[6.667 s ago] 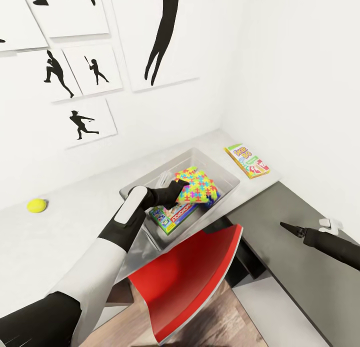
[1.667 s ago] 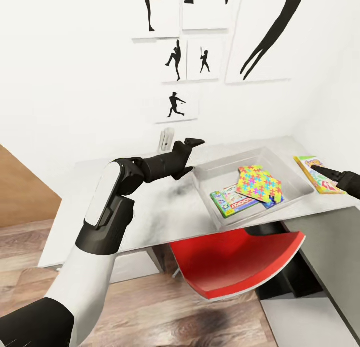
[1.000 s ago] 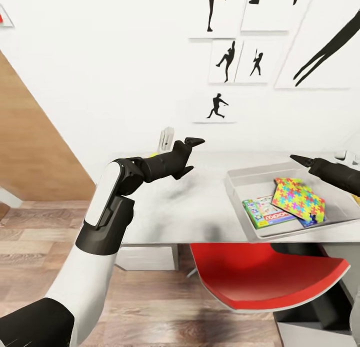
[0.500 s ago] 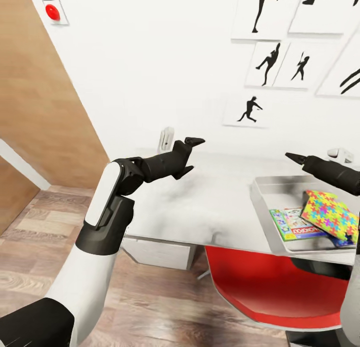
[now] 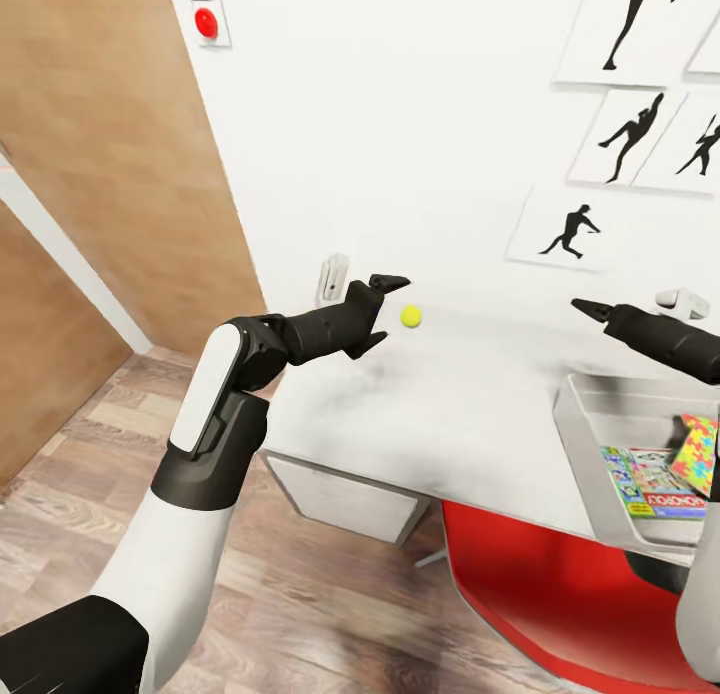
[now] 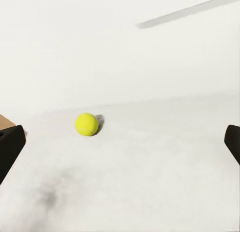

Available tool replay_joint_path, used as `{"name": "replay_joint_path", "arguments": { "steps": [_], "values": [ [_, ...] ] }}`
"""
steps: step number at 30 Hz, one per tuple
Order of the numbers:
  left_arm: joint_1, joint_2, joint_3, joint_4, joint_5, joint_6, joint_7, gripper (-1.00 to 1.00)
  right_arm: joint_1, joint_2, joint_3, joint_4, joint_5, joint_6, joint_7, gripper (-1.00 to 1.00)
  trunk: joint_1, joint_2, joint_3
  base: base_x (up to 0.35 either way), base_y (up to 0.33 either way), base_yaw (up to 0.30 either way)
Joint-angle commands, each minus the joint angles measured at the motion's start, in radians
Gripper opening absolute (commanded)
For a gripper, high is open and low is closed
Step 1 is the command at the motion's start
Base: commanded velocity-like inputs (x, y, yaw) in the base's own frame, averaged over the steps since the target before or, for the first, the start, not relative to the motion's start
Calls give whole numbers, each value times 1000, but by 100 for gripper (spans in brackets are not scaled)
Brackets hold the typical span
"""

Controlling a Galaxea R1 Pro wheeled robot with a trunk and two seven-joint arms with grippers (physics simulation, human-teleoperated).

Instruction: Put all the toys in the child's room - the three board games (two on the bed and one on the table), the two jigsaw puzzles on the table, and the tennis ball on the table - inside the toy box on the table in the child's room.

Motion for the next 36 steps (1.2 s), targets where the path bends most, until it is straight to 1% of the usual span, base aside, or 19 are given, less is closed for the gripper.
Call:
{"name": "replay_joint_path", "arguments": {
  "steps": [1, 6, 8, 9, 11, 14, 21, 30, 33, 36],
  "values": [
    [-1, -1, 1, 0, 6, 2, 7, 100, -1, 0, -2, 0, 7, 5, 10, 100, 1, -2, -2, 0, 0, 294],
    [-1, -1, 2, 0, 6, 2, 8, 100, -2, 3, -1, 0, 9, 5, -13, 100, 1, -2, -2, 0, 0, 294],
    [-1, -1, 3, 0, 6, 2, 8, 100, -3, 10, 0, 1, 9, 5, -41, 100, 1, -2, -2, 0, 0, 294],
    [-1, -1, 3, 0, 6, 2, 8, 100, -3, 10, 0, 1, 9, 5, -41, 100, 1, -2, -2, 0, 0, 294],
    [-1, -1, 3, 0, 6, 2, 7, 100, -3, 18, 0, 2, 9, 5, -68, 100, 1, -2, -2, 0, 0, 294],
    [-1, -1, 3, 0, 6, 2, 8, 100, -3, 22, 0, 2, 8, 5, -88, 100, 1, -2, -2, 0, 0, 294],
    [-1, 2, 5, 0, 6, 2, 8, 100, -3, 27, 1, 3, 10, 5, -110, 100, 1, -2, -2, 0, 0, 294],
    [-1, 16, 8, 0, 6, 2, 8, 100, -3, 30, 9, 5, 11, 5, -157, 100, 1, -2, -3, 0, 0, 276],
    [-1, 31, 9, 0, 6, 2, 8, 100, -3, 30, 16, 5, 10, 5, -185, 100, 1, -2, -4, 0, 0, 151],
    [-1, 34, 9, 0, 6, 2, 8, 100, -3, 31, 18, 5, 10, 5, -191, 100, 1, -2, -4, 0, 0, 103]
  ]
}}
